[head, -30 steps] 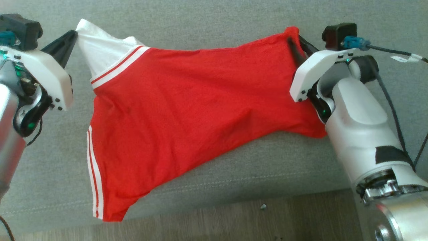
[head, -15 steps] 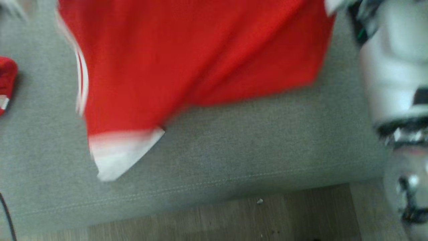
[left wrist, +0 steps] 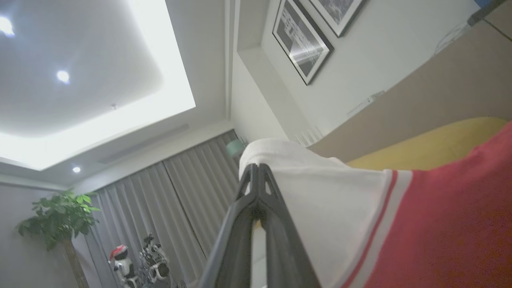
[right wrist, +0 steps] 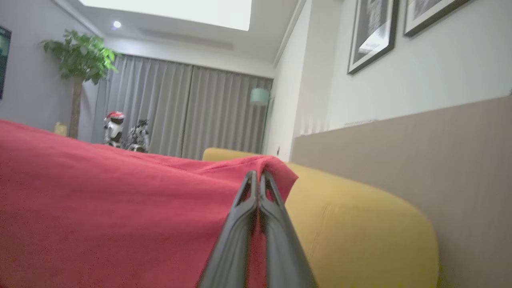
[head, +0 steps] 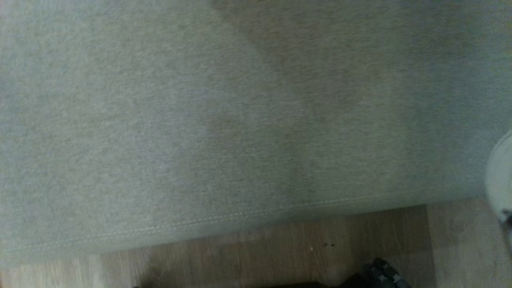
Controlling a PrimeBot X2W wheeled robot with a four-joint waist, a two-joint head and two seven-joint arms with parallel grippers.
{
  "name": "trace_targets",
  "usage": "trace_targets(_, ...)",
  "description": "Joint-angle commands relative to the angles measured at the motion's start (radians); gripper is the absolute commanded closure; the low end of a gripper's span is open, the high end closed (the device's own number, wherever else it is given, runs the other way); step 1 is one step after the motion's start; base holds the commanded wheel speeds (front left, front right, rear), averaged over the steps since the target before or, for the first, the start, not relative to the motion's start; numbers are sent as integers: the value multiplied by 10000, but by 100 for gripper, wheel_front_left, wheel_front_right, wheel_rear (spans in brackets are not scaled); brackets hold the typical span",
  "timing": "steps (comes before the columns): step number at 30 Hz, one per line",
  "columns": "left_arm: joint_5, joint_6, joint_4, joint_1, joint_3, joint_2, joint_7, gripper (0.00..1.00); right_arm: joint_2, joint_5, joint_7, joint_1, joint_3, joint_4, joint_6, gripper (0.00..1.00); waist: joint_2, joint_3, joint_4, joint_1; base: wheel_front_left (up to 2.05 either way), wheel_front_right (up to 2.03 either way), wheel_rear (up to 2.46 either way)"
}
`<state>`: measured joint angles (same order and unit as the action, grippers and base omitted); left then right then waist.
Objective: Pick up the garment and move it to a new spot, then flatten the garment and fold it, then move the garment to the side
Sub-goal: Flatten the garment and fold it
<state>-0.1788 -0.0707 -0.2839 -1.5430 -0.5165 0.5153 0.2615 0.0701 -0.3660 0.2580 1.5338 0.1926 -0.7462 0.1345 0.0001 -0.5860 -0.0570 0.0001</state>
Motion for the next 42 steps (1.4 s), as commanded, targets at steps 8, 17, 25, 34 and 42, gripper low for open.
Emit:
trace_targets(8, -168, 19, 1823, 4870, 1400, -36, 2, 100, -198, 313, 36, -2949, -95, -562, -38, 100, -1, -53, 376, -1, 0, 0, 0)
trace_targets(17, 122, 509, 3535, 9954, 2559, -1156, 2, 100, -198, 1044, 37, -5820, 293, -782, -38, 100, -1, 1167, 324, -1, 0, 0, 0)
trace_targets(25, 386, 930, 4038, 13251, 3067, -2219, 3, 100, -198, 1591, -141, -8808, -252, -12, -38, 91, -1, 2374, 187, -1, 0, 0, 0)
trace_targets(34, 392, 1469, 3050, 15020, 3428, -2936, 3, 0, -198, 2297, -1553, -10955, -677, 1806, -38, 0, -1, 2779, 54, -1, 0, 0, 0)
trace_targets(42, 703, 1520, 2855, 14994, 3820, -3236, 3, 0, -198, 3016, -2452, -11321, -960, 2861, -38, 0, -1, 2597, 89, -1, 0, 0, 0)
